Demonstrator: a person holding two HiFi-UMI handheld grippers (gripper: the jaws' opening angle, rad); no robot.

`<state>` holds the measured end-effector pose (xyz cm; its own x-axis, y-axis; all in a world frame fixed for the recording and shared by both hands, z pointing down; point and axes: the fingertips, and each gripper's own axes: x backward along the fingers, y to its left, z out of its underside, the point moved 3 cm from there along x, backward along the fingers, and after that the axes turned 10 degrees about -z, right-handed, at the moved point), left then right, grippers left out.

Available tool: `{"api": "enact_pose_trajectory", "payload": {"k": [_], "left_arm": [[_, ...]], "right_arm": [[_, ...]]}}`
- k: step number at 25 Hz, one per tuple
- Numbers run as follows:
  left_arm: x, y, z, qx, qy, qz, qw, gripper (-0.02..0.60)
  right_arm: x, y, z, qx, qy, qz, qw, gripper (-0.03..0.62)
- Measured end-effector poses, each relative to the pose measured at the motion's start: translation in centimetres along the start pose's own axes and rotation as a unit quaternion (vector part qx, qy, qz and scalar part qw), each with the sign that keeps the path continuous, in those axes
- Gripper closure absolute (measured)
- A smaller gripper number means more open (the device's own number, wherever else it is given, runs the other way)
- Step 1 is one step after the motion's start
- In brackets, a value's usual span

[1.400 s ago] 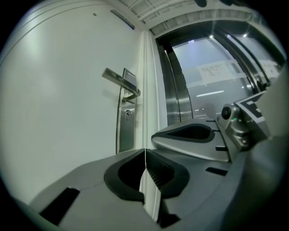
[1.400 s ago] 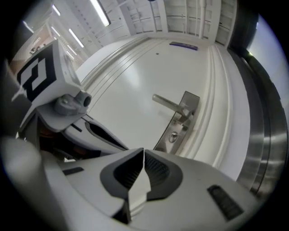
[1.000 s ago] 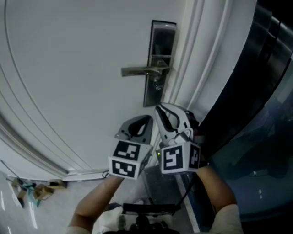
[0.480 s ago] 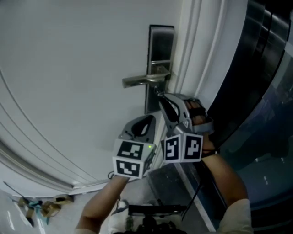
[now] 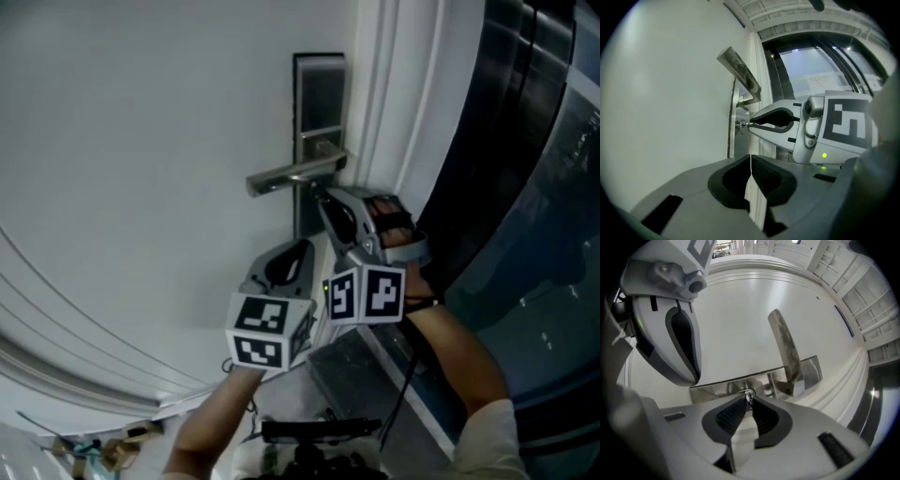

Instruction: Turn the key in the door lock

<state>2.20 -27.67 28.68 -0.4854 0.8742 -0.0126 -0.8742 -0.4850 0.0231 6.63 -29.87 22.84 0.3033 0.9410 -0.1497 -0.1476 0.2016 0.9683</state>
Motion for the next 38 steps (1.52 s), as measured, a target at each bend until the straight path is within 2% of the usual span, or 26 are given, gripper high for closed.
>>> {"api": "enact_pose_trajectory", "payload": {"k": [1,3,6,11,13,16,18,20,23,27,28,29,30,33,35,36,37,38], "left_arm": [[0.0,0.2,0.0,0.0,0.0,0.001,1.0,0.56],[0.0,0.6,0.1,0.001,0.003,0.001,1.0,0.56],[-0.1,1.0,0.3,0.003,0.005,0.002,1.0,0.56],[0.0,1.3,0.4,0.001,0.008,0.001,1.0,0.56],[0.0,1.4,0.5,0.001,0.009,0.0,1.0,0.56],[0.0,1.3,0.6,0.001,0.011,0.001,0.9999,0.56],[0.0,1.2,0.6,0.0,0.011,0.002,0.9999,0.56],[0.0,1.2,0.7,0.001,0.011,0.002,0.9999,0.56],[0.1,1.2,0.6,0.002,0.009,0.001,1.0,0.56],[0.3,1.3,0.6,0.002,0.01,-0.002,0.9999,0.56],[0.3,1.4,0.7,0.002,0.011,-0.003,0.9999,0.56],[0.4,1.4,0.7,0.002,0.011,-0.004,0.9999,0.56],[0.4,1.4,0.8,0.002,0.011,-0.004,0.9999,0.56],[0.5,1.4,0.7,0.002,0.01,-0.005,0.9999,0.56],[0.5,1.3,0.7,0.002,0.01,-0.004,0.9999,0.56],[0.5,1.2,0.7,0.001,0.01,-0.004,0.9999,0.56],[0.5,1.2,0.7,0.001,0.01,-0.004,0.9999,0.56],[0.5,1.2,0.7,0.0,0.01,-0.004,0.9999,0.56]], "right_arm": [[0.0,-0.1,0.0,-0.01,-0.002,0.001,1.0,0.556],[0.0,-0.2,0.1,-0.051,-0.012,-0.004,0.999,0.569],[0.1,-0.5,0.2,-0.156,-0.041,-0.019,0.987,0.571],[0.0,-0.9,0.4,-0.308,-0.09,-0.037,0.946,0.571],[0.1,-1.1,0.5,-0.363,-0.105,-0.046,0.925,0.571],[0.1,-1.6,0.9,-0.456,-0.138,-0.063,0.877,0.571],[0.1,-1.7,1.3,-0.516,-0.159,-0.076,0.838,0.571],[0.1,-1.8,1.5,-0.575,-0.178,-0.09,0.794,0.568],[0.1,-1.8,1.8,-0.654,-0.207,-0.11,0.719,0.563],[0.0,-1.7,2.2,-0.747,-0.248,-0.146,0.6,0.556],[-0.1,-1.7,2.2,-0.764,-0.258,-0.153,0.571,0.553],[-0.1,-1.7,2.2,-0.777,-0.265,-0.158,0.549,0.549],[-0.2,-1.7,2.3,-0.786,-0.269,-0.16,0.533,0.548],[-0.2,-1.5,2.7,-0.807,-0.272,-0.162,0.499,0.543],[-0.3,-1.3,2.9,-0.826,-0.273,-0.166,0.464,0.541],[-0.3,-1.3,3.0,-0.83,-0.276,-0.169,0.454,0.539],[-0.3,-1.3,2.9,-0.828,-0.278,-0.17,0.456,0.539],[-0.3,-1.4,2.9,-0.823,-0.279,-0.17,0.466,0.539]]}}
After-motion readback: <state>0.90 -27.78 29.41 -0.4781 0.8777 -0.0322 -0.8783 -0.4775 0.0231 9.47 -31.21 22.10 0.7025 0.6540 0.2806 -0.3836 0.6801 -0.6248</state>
